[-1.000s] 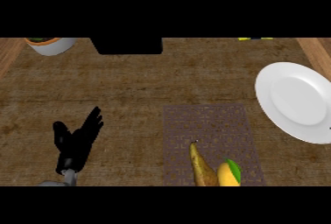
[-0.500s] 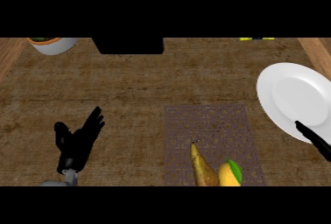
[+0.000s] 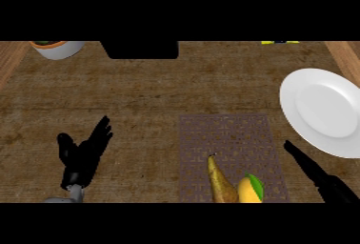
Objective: Pick the lemon from the placemat and place it in the plate
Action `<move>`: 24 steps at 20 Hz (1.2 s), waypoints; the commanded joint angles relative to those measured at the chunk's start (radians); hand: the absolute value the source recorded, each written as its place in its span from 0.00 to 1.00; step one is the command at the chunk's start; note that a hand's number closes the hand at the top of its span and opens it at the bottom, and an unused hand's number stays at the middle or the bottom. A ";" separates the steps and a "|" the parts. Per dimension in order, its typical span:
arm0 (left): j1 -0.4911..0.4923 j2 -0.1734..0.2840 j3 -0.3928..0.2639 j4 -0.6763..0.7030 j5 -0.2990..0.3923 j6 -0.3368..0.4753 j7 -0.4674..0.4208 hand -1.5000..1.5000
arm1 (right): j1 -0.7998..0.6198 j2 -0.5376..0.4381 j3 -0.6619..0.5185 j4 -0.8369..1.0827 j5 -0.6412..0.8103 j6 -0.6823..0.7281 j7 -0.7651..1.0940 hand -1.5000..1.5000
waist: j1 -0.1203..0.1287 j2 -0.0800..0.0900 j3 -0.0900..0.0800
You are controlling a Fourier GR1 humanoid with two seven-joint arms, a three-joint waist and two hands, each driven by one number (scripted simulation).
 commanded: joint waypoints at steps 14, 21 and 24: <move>0.031 0.003 0.074 -0.026 -0.010 -0.079 0.037 0.50 | -0.064 0.154 0.073 0.162 0.259 -0.004 0.029 0.00 | 0.002 0.001 -0.001; 0.000 -0.037 0.080 0.015 -0.057 -0.082 0.013 0.50 | -0.060 0.226 0.140 0.175 0.353 0.007 0.064 0.00 | -0.001 0.001 -0.001; 0.006 -0.047 0.094 0.012 -0.051 -0.089 0.027 0.50 | -0.084 0.231 0.121 0.154 0.327 0.068 0.097 0.00 | -0.001 0.001 -0.001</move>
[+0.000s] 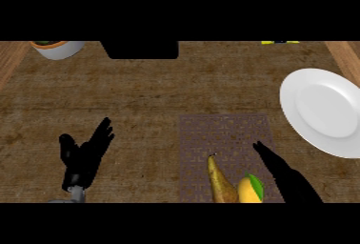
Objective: Pick the lemon from the placemat and place it in the plate
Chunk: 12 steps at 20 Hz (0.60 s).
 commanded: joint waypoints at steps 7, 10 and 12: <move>0.008 -0.002 0.047 0.067 0.002 -0.047 -0.077 0.50 | -0.048 0.027 0.090 0.217 0.155 -0.064 -0.133 1.00 | 0.001 0.002 -0.002; -0.013 -0.044 -0.007 -0.020 -0.042 0.020 0.045 0.50 | -0.125 -0.013 0.004 0.246 0.132 -0.034 -0.167 1.00 | 0.003 0.002 -0.001; -0.022 -0.022 0.035 0.043 -0.029 -0.023 -0.019 0.50 | -0.197 0.053 0.011 0.283 0.156 -0.025 -0.118 1.00 | 0.003 0.002 -0.002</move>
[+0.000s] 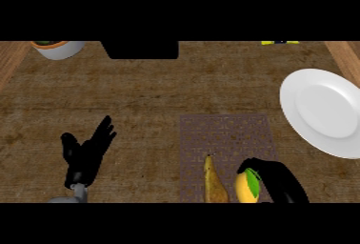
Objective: Pick the lemon from the placemat and place it in the plate
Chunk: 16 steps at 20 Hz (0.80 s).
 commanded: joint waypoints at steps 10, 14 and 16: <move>-0.006 -0.020 0.019 -0.002 -0.008 0.007 0.029 0.50 | 0.263 -0.081 0.074 -0.234 0.090 -0.221 -0.289 1.00 | -0.024 0.000 -0.002; 0.032 0.011 0.033 0.002 -0.011 -0.009 0.008 0.50 | 0.433 -0.265 0.042 -0.353 0.045 -0.305 -0.556 1.00 | -0.040 -0.005 -0.001; 0.080 -0.015 0.000 -0.041 -0.020 0.002 0.021 0.50 | 0.490 -0.225 0.029 -0.432 0.017 -0.389 -0.580 1.00 | -0.033 -0.005 -0.001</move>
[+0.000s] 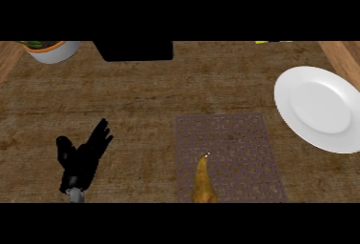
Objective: Pick the lemon from the placemat and place it in the plate
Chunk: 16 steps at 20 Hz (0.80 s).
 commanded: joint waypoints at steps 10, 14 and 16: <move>-0.014 -0.007 -0.005 -0.027 -0.003 0.005 0.047 0.50 | 0.226 -0.007 -0.317 -0.176 -0.559 -0.097 -0.224 1.00 | 0.012 0.007 -0.001; -0.025 -0.018 -0.015 -0.015 -0.018 0.009 0.040 0.50 | 0.111 -0.055 -0.503 -0.086 -0.788 0.014 -0.183 1.00 | 0.023 0.010 -0.001; 0.017 -0.005 -0.012 -0.011 -0.011 -0.019 -0.002 0.50 | 0.042 -0.040 -0.521 -0.009 -0.860 0.049 -0.186 1.00 | 0.030 0.010 -0.001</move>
